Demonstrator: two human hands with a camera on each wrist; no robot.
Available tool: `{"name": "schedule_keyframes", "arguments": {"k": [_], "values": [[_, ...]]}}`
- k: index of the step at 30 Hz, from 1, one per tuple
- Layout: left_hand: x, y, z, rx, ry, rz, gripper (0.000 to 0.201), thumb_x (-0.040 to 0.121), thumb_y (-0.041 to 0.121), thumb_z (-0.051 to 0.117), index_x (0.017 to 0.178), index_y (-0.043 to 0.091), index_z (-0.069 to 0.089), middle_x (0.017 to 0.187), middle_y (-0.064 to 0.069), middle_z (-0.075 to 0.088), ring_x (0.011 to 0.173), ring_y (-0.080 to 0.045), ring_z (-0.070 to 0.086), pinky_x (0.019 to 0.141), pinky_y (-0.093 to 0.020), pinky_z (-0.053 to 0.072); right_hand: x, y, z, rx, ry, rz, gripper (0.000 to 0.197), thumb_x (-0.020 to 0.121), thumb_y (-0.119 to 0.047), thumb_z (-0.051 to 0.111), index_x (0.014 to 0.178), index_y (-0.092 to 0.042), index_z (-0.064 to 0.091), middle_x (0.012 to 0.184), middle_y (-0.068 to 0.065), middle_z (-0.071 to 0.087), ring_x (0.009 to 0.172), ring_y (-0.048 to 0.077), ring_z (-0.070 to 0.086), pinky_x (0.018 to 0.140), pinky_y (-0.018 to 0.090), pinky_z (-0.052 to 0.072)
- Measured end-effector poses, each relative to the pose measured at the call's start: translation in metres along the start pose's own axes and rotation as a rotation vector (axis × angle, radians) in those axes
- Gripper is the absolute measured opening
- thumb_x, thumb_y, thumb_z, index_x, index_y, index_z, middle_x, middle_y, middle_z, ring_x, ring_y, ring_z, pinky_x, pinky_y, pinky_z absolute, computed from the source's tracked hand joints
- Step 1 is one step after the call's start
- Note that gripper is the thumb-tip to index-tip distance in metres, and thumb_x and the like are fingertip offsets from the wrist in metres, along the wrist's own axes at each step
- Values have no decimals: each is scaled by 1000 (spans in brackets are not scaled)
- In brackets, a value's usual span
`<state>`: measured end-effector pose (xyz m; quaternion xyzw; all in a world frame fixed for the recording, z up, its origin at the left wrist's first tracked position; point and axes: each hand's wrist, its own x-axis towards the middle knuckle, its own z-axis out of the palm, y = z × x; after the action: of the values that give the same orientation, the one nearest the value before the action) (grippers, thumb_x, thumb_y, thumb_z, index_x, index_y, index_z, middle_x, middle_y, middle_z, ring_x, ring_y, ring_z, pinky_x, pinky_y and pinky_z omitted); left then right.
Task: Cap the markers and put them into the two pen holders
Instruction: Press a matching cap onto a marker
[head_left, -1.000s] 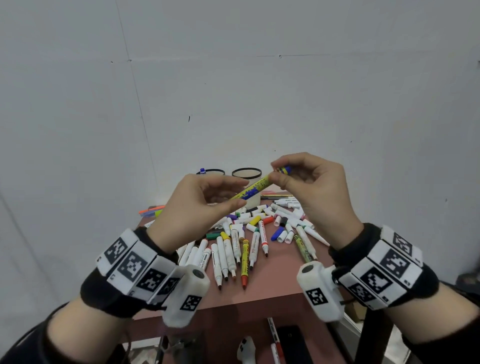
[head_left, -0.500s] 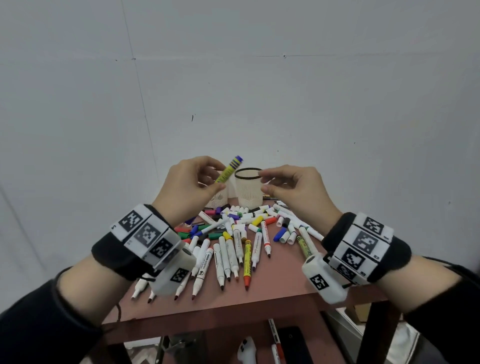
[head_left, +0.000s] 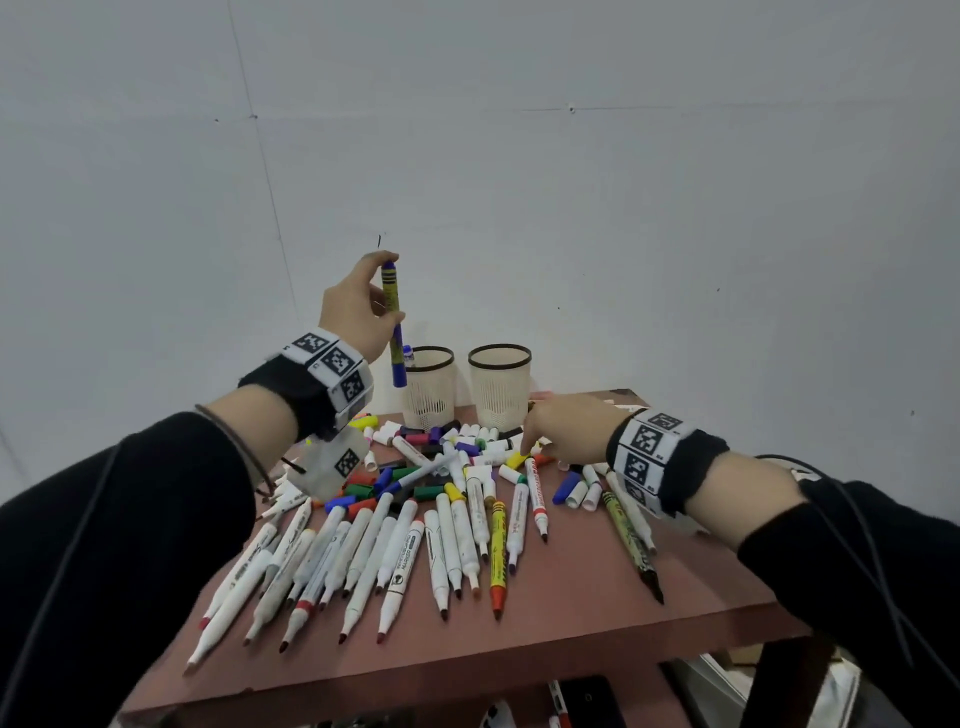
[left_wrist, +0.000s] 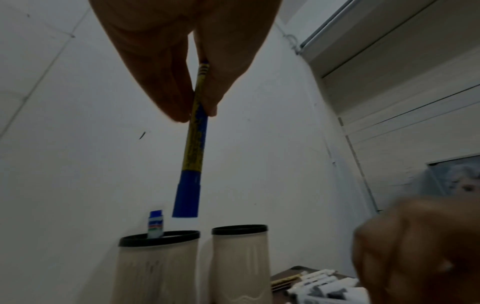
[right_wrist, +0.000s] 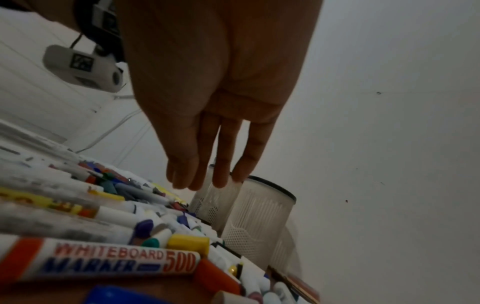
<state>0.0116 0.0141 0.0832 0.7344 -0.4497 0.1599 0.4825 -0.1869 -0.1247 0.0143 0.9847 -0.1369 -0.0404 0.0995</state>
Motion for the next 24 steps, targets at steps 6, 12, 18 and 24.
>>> {"name": "schedule_keyframes", "arguments": {"k": [6,12,18,24], "values": [[39,-23,25,-23,86,-67,52,80,-1,68,123,21,51,92,-8,62,72,-17,60,55,-8,38,27,6,6,-116,-113,-82,43,88,-5,55,123,-30,62,124,-1,56,108,21,56,75,30,48],[59,-39,51,-60,118,-75,48,79,2,71,120,17,53,90,-3,58,71,-18,58,66,-22,45,45,16,12,-212,-177,-208,47,80,3,60,114,-28,67,114,4,54,102,25,56,72,39,53],[66,-59,72,-76,72,-75,48,79,1,70,120,18,53,91,-4,60,73,-19,61,64,-22,47,54,23,16,-178,-215,-251,43,80,1,59,111,-29,67,110,4,56,100,26,56,74,42,53],[65,-74,84,-28,-38,-95,42,79,6,72,116,18,57,86,-3,62,75,-17,61,64,-22,48,62,24,22,-178,-243,-295,27,81,-6,63,99,-26,70,99,0,54,97,23,56,73,40,54]]}}
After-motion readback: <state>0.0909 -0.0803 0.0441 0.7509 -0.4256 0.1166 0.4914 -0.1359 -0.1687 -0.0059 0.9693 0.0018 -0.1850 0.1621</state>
